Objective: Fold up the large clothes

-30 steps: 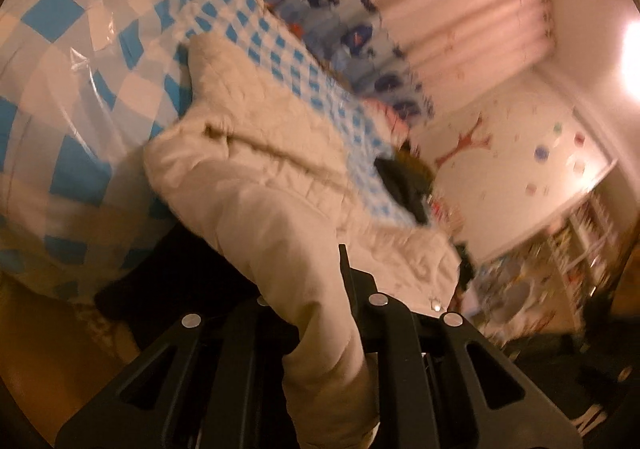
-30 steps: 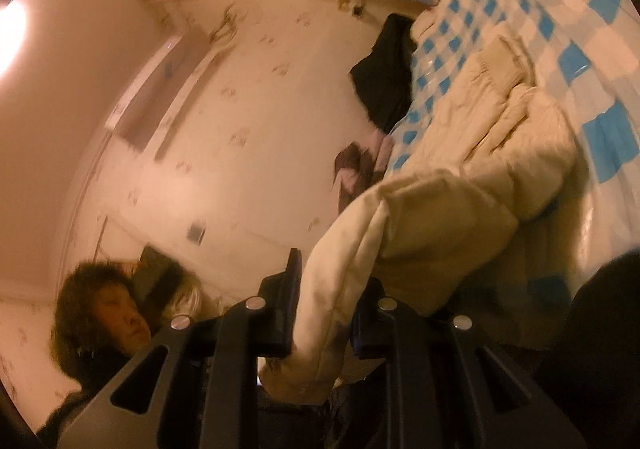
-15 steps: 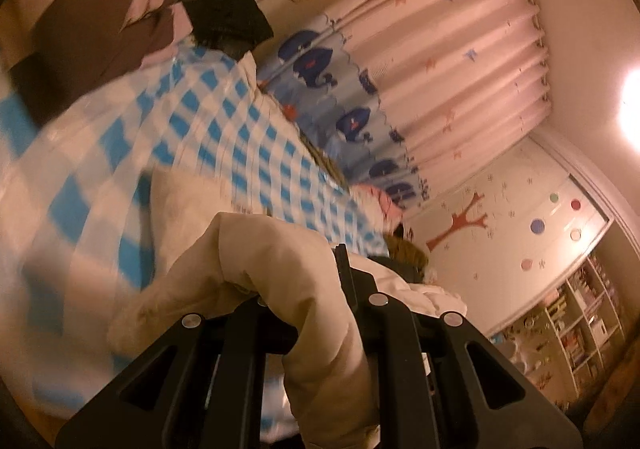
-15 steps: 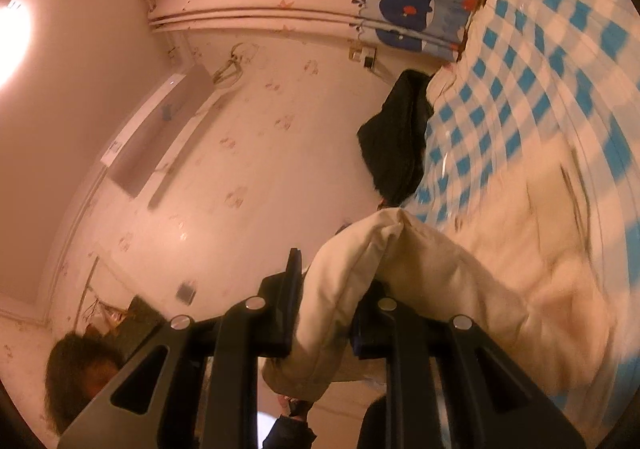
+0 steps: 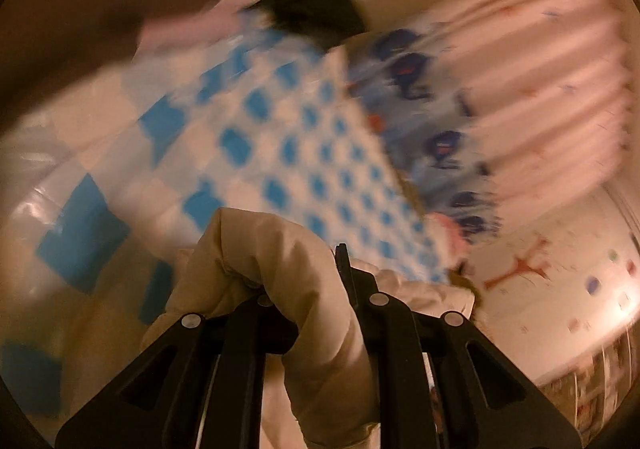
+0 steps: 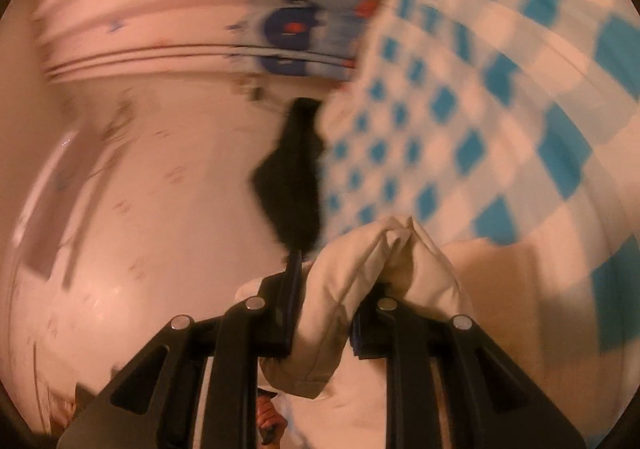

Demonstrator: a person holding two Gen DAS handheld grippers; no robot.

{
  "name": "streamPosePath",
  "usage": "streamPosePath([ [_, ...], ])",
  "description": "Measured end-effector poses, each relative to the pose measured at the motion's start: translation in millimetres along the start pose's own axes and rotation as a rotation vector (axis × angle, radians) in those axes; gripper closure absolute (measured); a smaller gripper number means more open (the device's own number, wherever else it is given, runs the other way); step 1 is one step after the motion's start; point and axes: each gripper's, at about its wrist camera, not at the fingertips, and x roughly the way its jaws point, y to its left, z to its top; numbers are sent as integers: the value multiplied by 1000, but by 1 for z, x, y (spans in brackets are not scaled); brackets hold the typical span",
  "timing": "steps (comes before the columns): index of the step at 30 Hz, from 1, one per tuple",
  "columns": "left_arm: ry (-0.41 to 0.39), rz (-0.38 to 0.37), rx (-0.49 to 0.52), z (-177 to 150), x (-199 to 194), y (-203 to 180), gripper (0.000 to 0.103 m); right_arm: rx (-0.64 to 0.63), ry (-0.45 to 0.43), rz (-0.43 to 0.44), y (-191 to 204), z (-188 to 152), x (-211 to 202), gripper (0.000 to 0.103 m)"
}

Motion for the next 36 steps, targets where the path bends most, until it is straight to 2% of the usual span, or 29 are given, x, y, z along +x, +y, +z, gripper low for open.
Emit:
streamPosePath([
  [4, 81, 106, -76, 5, 55, 38, 84, 112, 34, -101, -48, 7, 25, 81],
  [6, 121, 113, -108, 8, 70, 46, 80, 140, 36, -79, -54, 9, 23, 75],
  [7, 131, 103, -115, 10, 71, 46, 75, 129, 40, -72, -52, 10, 22, 72],
  [8, 147, 85, -117, 13, 71, 43, 67, 117, 43, -67, -49, 11, 20, 63],
  [9, 158, 69, -125, 14, 68, 41, 62, 109, 41, -62, -44, 11, 17, 46],
  [11, 160, 34, -156, 21, 59, 35, 48, 73, -5, -68, -29, 13, 2, 22],
  [12, 144, 6, -176, 25, 49, 29, 44, 52, -27, -76, -22, 14, -4, 18],
  [14, 119, -64, -211, 30, 33, 22, 29, -30, -74, -91, 3, 12, -18, 17],
  [15, 87, -101, -222, 32, 24, 16, 27, -106, -91, -136, 20, 8, -21, 16],
  [17, 14, -117, -198, 34, 8, -1, 14, -345, -51, -243, 65, -12, -9, 15],
  [18, -18, -114, -178, 33, 1, -9, 13, -473, -10, -308, 86, -29, 4, 15],
  [20, -86, -118, -129, 28, -11, -28, 13, -656, 77, -376, 111, -61, 31, 15],
  [21, -112, -96, -100, 25, -16, -36, 13, -760, 148, -421, 122, -83, 55, 15],
  [23, -131, -56, 61, 6, -14, -65, 12, -892, 252, -515, 125, -115, 94, 15],
  [24, -98, -34, 194, -13, -3, -87, 12, -933, 286, -549, 123, -125, 109, 15],
  [25, -55, -5, 309, -33, 11, -105, 12, -993, 322, -619, 118, -136, 133, 15],
  [27, 41, 59, 541, -77, 43, -135, 12, -1047, 351, -720, 105, -141, 171, 15],
  [30, 104, 202, 804, -123, 92, -154, 12, -1001, 372, -833, 76, -129, 206, 13],
  [32, 130, 291, 836, -130, 121, -145, 12, -912, 392, -870, 51, -113, 220, 7],
  [33, 157, 334, 808, -127, 137, -134, 12, -875, 391, -857, 44, -105, 222, 7],
  [36, 193, 343, 715, -116, 157, -102, 12, -803, 376, -842, 32, -91, 223, 7],
])
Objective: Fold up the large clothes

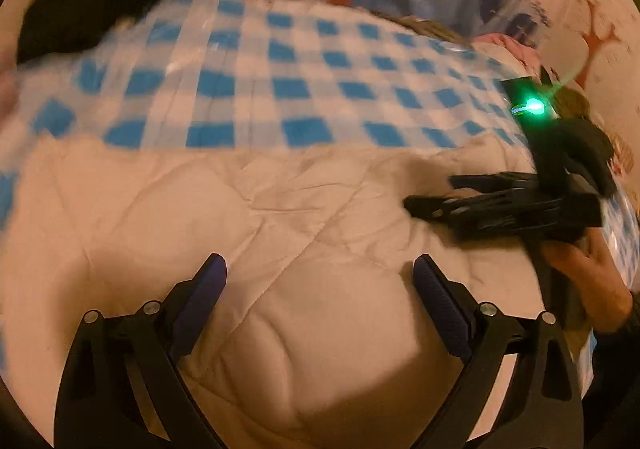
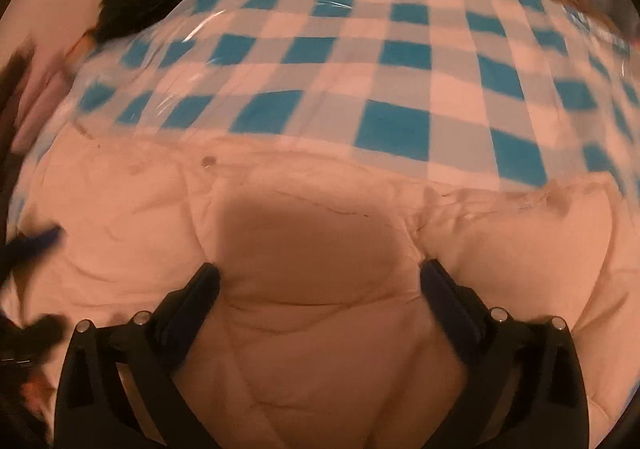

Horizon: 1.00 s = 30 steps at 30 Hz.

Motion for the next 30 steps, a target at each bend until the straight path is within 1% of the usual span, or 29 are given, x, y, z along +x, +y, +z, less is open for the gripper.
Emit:
streamPosePath([
  [3, 1, 10, -18, 2, -6, 2, 12, -6, -1, 15, 0, 2, -7, 7],
  [4, -14, 21, -31, 3, -16, 2, 12, -4, -52, 26, -2, 4, -23, 7],
  [5, -36, 28, -37, 5, -22, 1, 12, -3, -125, 8, -5, 5, -42, 7],
  [6, -81, 52, -32, 9, -35, 4, 12, -4, -179, -19, -8, 7, -55, 7],
  [7, -120, 99, -18, 12, -43, 6, 12, 3, -210, -55, -13, 9, -64, 7],
  [8, -140, 144, -9, 15, -45, 8, 12, 18, -211, -87, -21, 11, -64, 7],
  [9, -144, 194, -9, 19, -41, 14, 11, 39, -185, -105, -31, 13, -58, 7],
  [10, -122, 214, -27, 21, -33, 23, 11, 50, -163, -119, -39, 13, -50, 7],
  [11, -105, 214, -48, 21, -26, 29, 11, 53, -134, -147, -47, 11, -38, 7],
  [12, -75, 213, -82, 19, -14, 39, 11, 69, -91, -153, -57, 7, -21, 7],
  [13, -46, 204, -107, 15, -2, 45, 11, 96, -76, -121, -63, 5, -13, 7],
  [14, -37, 183, -122, 10, 8, 50, 11, 117, -83, -102, -67, 3, -9, 7],
  [17, -49, 210, -105, 6, 13, 46, 11, 116, -75, -97, -69, 2, -3, 7],
  [21, -63, 227, -88, 0, 14, 43, 11, 140, -59, -44, -76, 4, -7, 7],
  [22, -65, 230, -86, -1, 14, 43, 11, 146, -85, -45, -77, 5, -18, 7],
  [23, -68, 231, -84, -2, 13, 42, 11, 142, -143, -65, -77, 4, -34, 7],
  [25, -70, 229, -84, -2, 12, 43, 11, 130, -205, -109, -81, -1, -49, 7],
  [26, -74, 226, -84, -3, 12, 43, 11, 143, -196, -131, -90, -9, -45, 7],
  [27, -77, 221, -84, -2, 10, 42, 11, 169, -167, -128, -100, -15, -36, 7],
  [28, -81, 211, -84, -1, 9, 42, 11, 218, -146, -71, -116, -26, -24, 7],
  [29, -87, 207, -79, -2, 8, 40, 11, 239, -166, -49, -120, -29, -26, 7],
  [30, -88, 218, -71, -1, 8, 39, 11, 241, -174, -53, -120, -28, -29, 7],
])
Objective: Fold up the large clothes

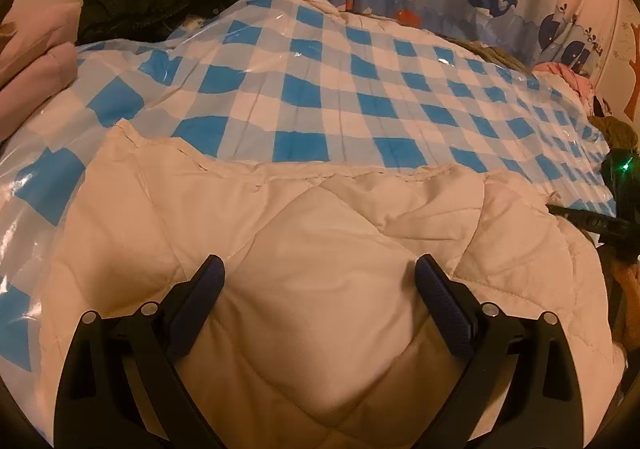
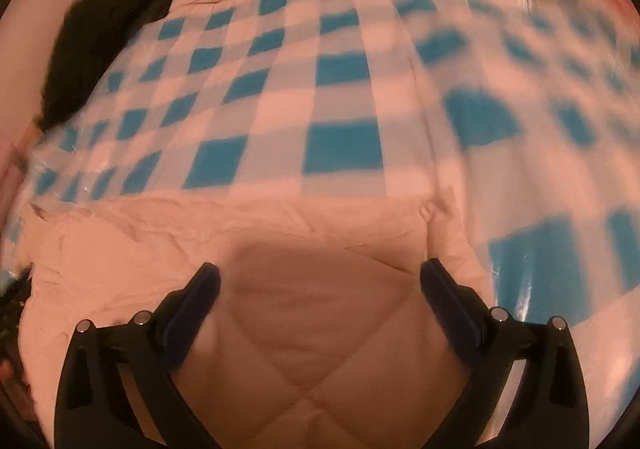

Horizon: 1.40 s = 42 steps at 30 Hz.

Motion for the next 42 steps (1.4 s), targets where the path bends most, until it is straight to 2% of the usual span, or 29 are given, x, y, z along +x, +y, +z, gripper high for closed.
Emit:
streamPosePath([
  [3, -6, 20, 13, -1, 0, -2, 11, -43, 46, -56, 13, 7, 0, 7],
  [5, -10, 30, 18, -2, 0, -2, 11, -94, -17, -110, 30, 12, -19, 7],
  [7, -19, 37, 23, -3, -1, -3, 11, -186, -118, -100, 65, 17, -44, 7],
  [9, -23, 41, 26, -3, -1, -4, 11, -258, -135, -57, 103, 22, -46, 7],
  [12, -24, 39, 24, -3, -1, -3, 11, -348, -82, -13, 151, 29, -24, 7],
  [14, -24, 37, 23, -3, -2, -3, 11, -398, -31, -22, 174, 22, 1, 7],
  [15, -28, 37, 22, -3, -2, -3, 11, -422, 17, -60, 180, 14, 26, 7],
  [16, -32, 36, 19, -2, -4, -2, 11, -428, 66, -83, 179, 5, 45, 7],
  [18, -47, 28, 18, -1, -8, -2, 11, -391, 99, -59, 168, -2, 61, 7],
  [23, -59, 47, 39, -3, -8, -6, 11, -362, 130, -8, 160, 5, 50, 7],
  [26, -70, 45, 36, -4, -9, -5, 11, -374, 28, -13, 154, 8, 14, 7],
  [27, -72, 44, 35, -4, -9, -5, 11, -372, -21, -33, 146, 8, -3, 7],
  [30, -76, 41, 33, -4, -10, -5, 11, -307, -97, -96, 109, 9, -21, 7],
  [32, -78, 35, 31, -5, -10, -5, 11, -195, -56, -93, 71, 5, -5, 7],
  [34, -84, 15, 33, -5, -12, -7, 11, -98, -16, -18, 48, 5, 11, 7],
  [36, -84, 38, 47, -7, -10, -10, 11, -132, 3, -45, 56, 9, 12, 7],
  [38, -87, 39, 46, -7, -10, -9, 11, -136, 25, -28, 57, 14, 7, 7],
  [42, -95, 39, 43, -9, -12, -8, 11, -171, -133, -53, 62, 4, -47, 7],
])
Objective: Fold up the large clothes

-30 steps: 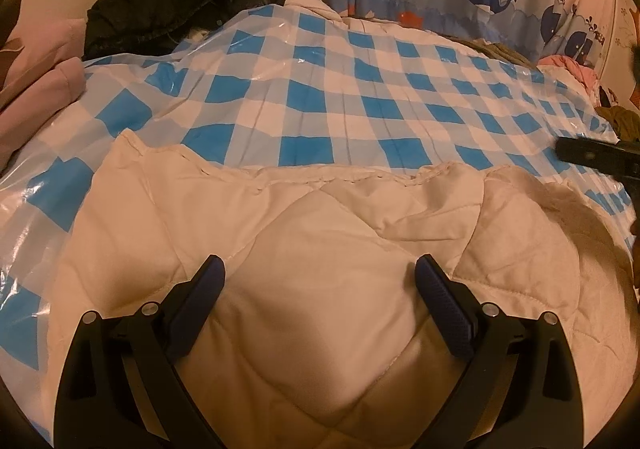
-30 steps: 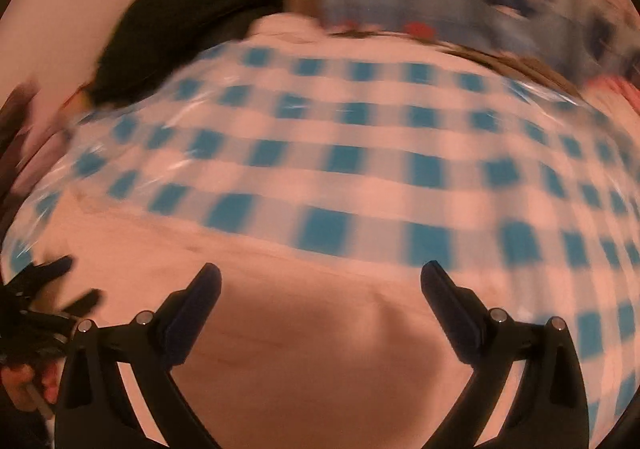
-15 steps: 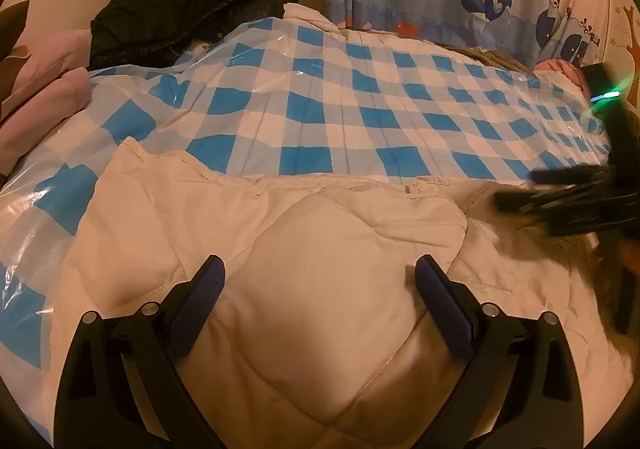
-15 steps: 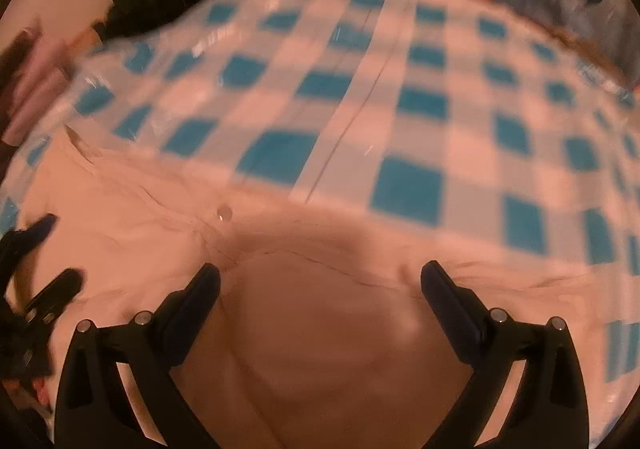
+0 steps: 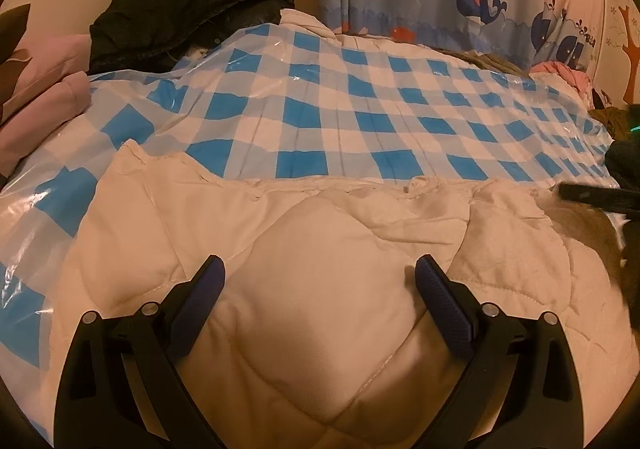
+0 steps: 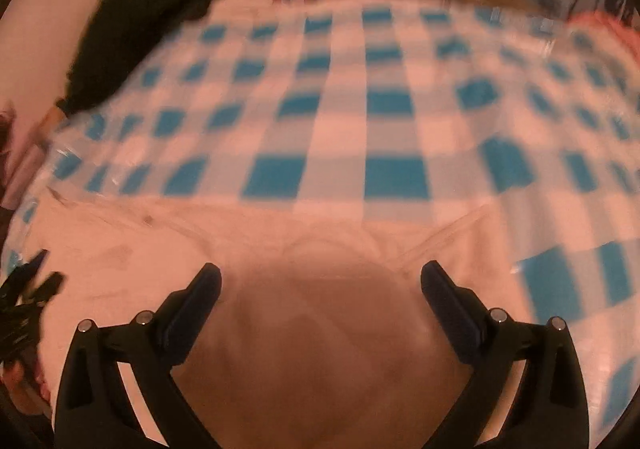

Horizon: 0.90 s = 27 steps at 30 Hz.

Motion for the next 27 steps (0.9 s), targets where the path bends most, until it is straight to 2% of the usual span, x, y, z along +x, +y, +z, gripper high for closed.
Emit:
streamPosePath([
  [2, -2, -3, -1, 0, 0, 1, 11, -2, -22, -32, -7, -10, -6, 7],
  [3, -3, -4, -1, 0, -1, 0, 11, 18, 9, -45, -15, -21, 4, 7],
  [5, -13, -15, 6, 0, -3, -2, 11, 83, 41, -8, -30, -32, 20, 7],
  [10, -26, 0, 20, -2, -6, -5, 11, 76, 72, -18, -28, -24, 20, 7],
  [11, -26, 3, 22, -1, -6, -6, 11, 61, 56, -40, -23, -23, 11, 7],
  [12, -31, 7, 24, -1, -6, -6, 11, 21, 4, -57, -11, -23, -6, 7],
  [14, -38, 7, 25, -1, -7, -6, 11, -61, -72, -22, 20, -28, -35, 7],
  [17, -39, 4, 21, -1, -9, -6, 11, -234, -124, 106, 77, -43, -66, 7],
  [20, -43, 4, 20, -1, -9, -7, 11, -424, -121, 207, 129, -70, -75, 7],
  [23, -43, 3, 20, -2, -10, -7, 11, -563, -69, 179, 159, -98, -52, 7],
  [27, -42, -4, 18, -3, -12, -8, 11, -512, -28, 225, 153, -102, -30, 7],
])
